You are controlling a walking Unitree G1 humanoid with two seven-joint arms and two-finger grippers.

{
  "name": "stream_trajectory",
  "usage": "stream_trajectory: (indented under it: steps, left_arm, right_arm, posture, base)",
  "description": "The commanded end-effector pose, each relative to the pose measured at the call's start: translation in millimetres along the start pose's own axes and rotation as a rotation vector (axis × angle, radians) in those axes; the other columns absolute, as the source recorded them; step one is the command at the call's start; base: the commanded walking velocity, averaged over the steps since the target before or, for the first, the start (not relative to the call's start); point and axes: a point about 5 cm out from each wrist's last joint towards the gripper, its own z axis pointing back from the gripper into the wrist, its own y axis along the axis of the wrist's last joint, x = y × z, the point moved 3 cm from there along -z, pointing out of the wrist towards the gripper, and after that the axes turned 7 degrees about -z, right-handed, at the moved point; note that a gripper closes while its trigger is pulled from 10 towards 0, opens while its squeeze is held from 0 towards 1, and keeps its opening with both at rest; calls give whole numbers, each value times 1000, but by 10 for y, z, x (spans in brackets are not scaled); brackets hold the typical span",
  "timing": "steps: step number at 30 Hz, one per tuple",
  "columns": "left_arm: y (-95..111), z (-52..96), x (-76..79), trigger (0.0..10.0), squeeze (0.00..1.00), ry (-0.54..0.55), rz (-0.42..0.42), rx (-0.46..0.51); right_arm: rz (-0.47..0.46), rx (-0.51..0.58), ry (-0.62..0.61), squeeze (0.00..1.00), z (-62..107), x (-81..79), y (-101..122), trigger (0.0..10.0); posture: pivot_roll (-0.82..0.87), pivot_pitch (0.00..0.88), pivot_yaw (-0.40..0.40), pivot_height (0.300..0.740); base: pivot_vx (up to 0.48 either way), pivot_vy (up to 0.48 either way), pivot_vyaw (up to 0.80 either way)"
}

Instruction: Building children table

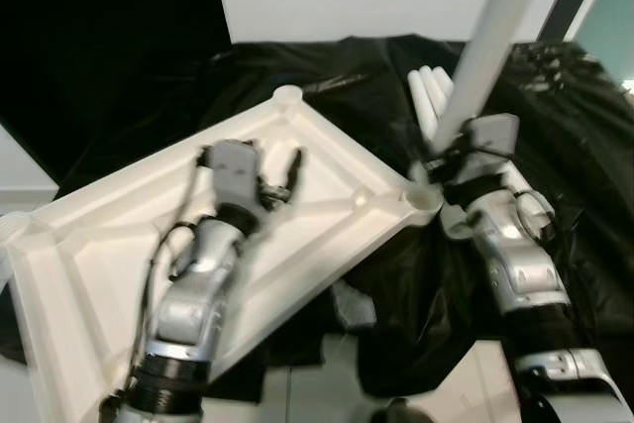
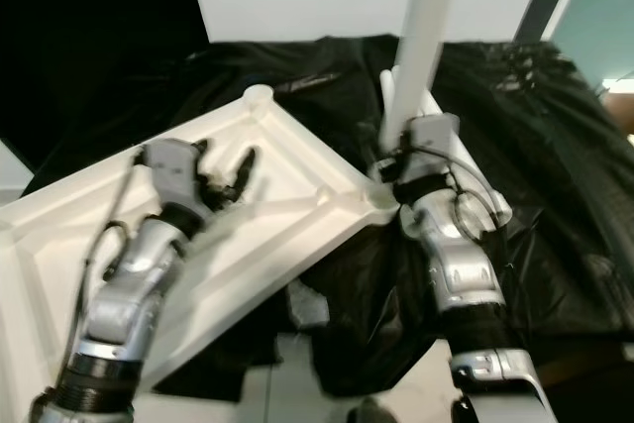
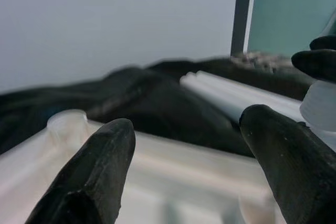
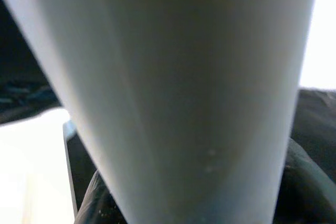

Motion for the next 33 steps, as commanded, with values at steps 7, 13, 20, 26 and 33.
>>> stream_trajectory:
  steps: [7, 13, 20, 26, 33]
  left_arm:
    - [-3, 59, -84, 10000, 0, 41, 24, -4]
    - [17, 75, -100, 10000, 0, 40, -9, -4]
    - [-18, 125, 216, 10000, 0, -158, -39, -58]
    - [-77, 176, 347, 10000, 0, -214, -53, -89]
    - [-192, 289, 447, 10000, 0, -281, -36, -141]
  right_arm:
    - [-3, 20, 43, 0, -30, -124, 46, 10000]
    - [-11, -2, 23, 0, -32, -104, 26, 10000]
    - [-38, -33, 71, 0, -28, -223, 17, 10000]
    - [-107, -83, 114, 0, 18, -290, -62, 10000]
    - [-113, -142, 151, 0, 120, -328, -197, 10000]
  posture:
    - [69, 50, -3, 740]
    - [64, 58, -2, 740]
    - [66, 62, -2, 740]
    - [69, 70, 2, 740]
    - [68, 81, 10, 740]
  base:
    - [0, 0, 0]
    - [0, 0, 0]
    - [0, 0, 0]
    - [0, 0, 0]
    - [0, 0, 0]
